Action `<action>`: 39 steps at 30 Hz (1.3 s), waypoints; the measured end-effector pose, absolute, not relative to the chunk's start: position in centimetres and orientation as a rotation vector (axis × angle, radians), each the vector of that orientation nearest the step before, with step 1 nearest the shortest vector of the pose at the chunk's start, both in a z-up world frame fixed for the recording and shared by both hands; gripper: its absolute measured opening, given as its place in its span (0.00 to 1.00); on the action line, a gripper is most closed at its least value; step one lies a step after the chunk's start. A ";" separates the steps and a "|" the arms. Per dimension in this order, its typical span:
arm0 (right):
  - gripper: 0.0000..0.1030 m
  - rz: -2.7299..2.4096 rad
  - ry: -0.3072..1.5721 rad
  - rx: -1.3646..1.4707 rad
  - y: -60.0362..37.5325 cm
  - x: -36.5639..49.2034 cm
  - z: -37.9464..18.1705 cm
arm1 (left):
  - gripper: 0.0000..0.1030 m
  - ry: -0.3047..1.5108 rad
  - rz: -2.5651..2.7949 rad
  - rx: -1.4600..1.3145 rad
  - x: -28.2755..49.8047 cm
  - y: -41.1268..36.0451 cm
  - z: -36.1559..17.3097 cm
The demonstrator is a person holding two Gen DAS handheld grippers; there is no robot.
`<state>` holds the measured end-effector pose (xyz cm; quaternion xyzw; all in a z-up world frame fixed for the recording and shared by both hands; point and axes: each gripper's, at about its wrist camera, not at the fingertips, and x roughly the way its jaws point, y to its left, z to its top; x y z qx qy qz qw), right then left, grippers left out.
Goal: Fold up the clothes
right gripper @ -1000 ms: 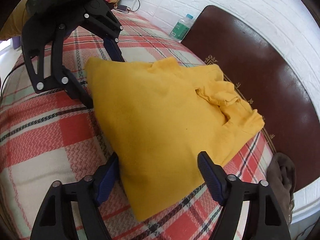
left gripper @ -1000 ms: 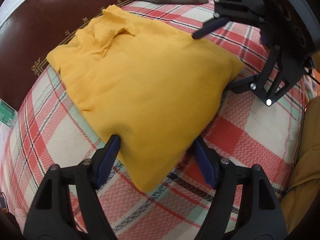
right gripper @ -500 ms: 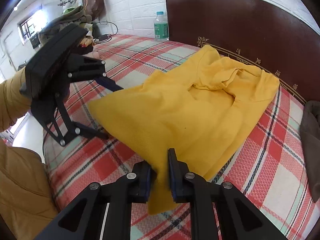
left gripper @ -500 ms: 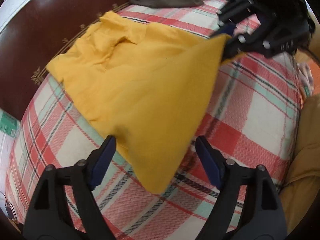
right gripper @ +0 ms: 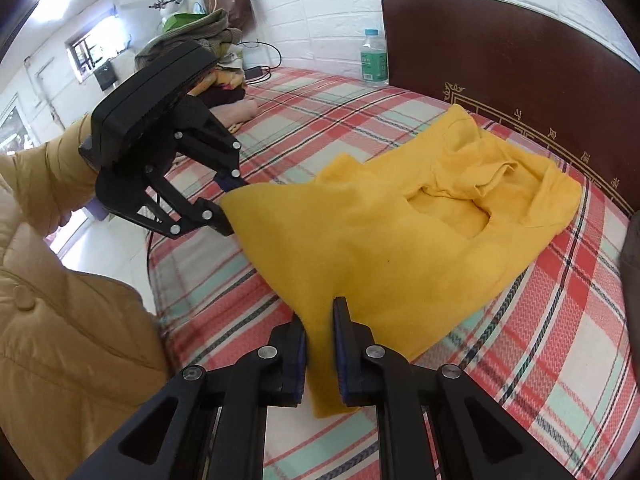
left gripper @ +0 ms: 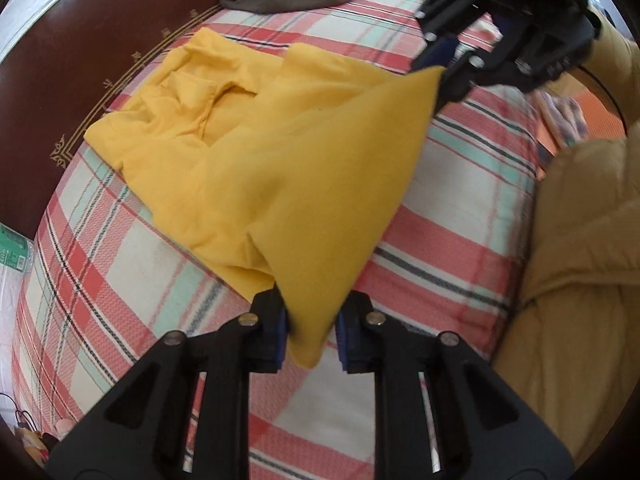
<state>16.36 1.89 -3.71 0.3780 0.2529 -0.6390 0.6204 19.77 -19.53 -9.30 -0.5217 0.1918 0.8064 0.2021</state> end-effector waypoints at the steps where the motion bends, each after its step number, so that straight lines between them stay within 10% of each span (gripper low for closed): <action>1: 0.12 -1.475 0.599 0.866 2.0 16.5 -3.8 | 0.21 0.545 2.239 -1.460 20.2 -19.4 -9.2; 6: 0.47 -1.590 0.787 0.814 1.4 17.0 -6.2 | 0.24 0.538 2.249 -1.513 19.6 -19.5 -10.9; 13: 0.53 -1.591 1.053 0.605 1.4 21.0 -9.5 | 0.50 0.629 2.255 -1.544 20.0 -18.5 -13.2; 19: 0.14 -1.554 0.928 0.721 1.7 19.1 -8.7 | 0.33 0.477 2.218 -1.542 18.8 -20.0 -12.0; 39: 0.10 -1.739 0.721 0.806 -4.8 3.0 0.8 | 0.28 0.292 2.447 -1.500 3.2 -27.3 -3.3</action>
